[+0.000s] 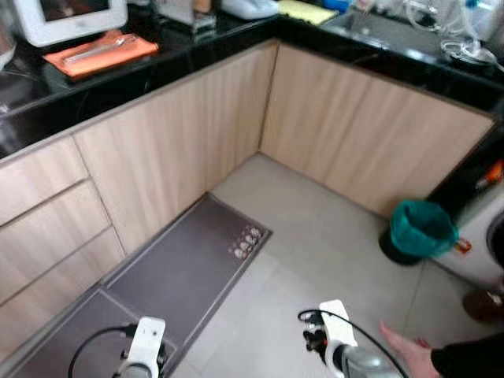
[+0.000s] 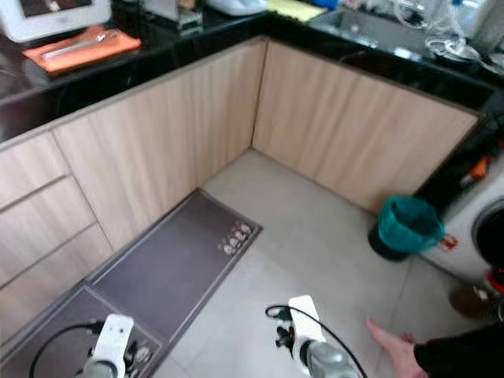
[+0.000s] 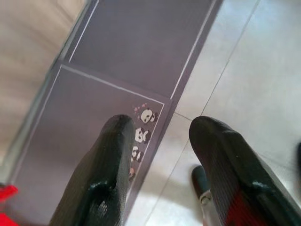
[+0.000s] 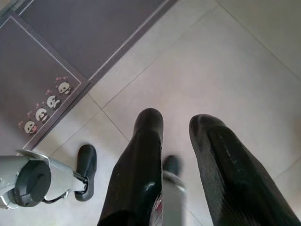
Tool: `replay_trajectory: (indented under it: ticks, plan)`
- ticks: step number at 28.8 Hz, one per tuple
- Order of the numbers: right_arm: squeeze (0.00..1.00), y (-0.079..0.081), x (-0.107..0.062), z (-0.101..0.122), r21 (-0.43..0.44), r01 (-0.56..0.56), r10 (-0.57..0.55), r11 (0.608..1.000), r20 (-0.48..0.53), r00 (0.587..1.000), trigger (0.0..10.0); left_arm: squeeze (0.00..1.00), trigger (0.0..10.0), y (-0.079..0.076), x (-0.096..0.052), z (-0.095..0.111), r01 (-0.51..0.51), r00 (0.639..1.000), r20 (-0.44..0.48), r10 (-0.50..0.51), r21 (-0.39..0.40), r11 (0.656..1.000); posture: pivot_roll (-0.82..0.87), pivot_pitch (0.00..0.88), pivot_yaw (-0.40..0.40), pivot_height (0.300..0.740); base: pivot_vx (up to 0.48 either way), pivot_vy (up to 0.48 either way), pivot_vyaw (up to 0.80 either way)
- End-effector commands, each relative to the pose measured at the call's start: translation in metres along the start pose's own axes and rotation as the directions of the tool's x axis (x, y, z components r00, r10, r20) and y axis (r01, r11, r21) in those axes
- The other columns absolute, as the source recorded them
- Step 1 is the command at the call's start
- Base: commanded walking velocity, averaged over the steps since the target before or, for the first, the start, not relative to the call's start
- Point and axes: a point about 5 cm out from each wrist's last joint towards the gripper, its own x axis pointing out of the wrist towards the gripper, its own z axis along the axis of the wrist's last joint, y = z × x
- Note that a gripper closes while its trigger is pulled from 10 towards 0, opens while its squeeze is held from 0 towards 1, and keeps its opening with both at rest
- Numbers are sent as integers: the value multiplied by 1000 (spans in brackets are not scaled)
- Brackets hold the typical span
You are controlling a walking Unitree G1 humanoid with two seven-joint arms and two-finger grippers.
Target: Kitchen organization
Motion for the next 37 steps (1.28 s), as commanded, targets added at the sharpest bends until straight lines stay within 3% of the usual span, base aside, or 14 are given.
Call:
replay_trajectory:
  ticks: [1,9,22,25,30,37]
  plan:
    - [0,-11,-3,-3,5,29,-29,1000,-7,1000,10000,0,10000,-12,-1,-3,37,999,-10,-37,19,999,1,48,-82,740,0,0,-519]
    - [0,-12,-4,-2,3,28,-28,1000,-8,1000,10000,0,10000,-14,-3,-8,64,998,-25,-63,27,998,-2,56,-84,740,0,0,-520]
    - [0,-11,-3,-1,6,39,-39,999,-4,999,10000,0,10000,-9,-1,-1,39,999,6,-39,-7,999,1,50,-77,732,0,0,0]
    - [0,-9,-3,-3,57,35,-35,998,1,999,10000,0,10000,-9,-1,0,32,999,11,-32,-19,999,-2,46,-75,732,251,0,-408]
    - [0,-9,-3,-2,19,38,-38,999,-9,999,10000,0,10000,-10,0,1,38,999,13,-38,-10,999,-3,44,-73,732,284,0,-766]
    - [0,-10,-3,-1,21,61,-61,998,1,998,10000,0,10000,-9,0,1,41,999,8,-41,-8,999,-2,43,-71,732,342,0,0]
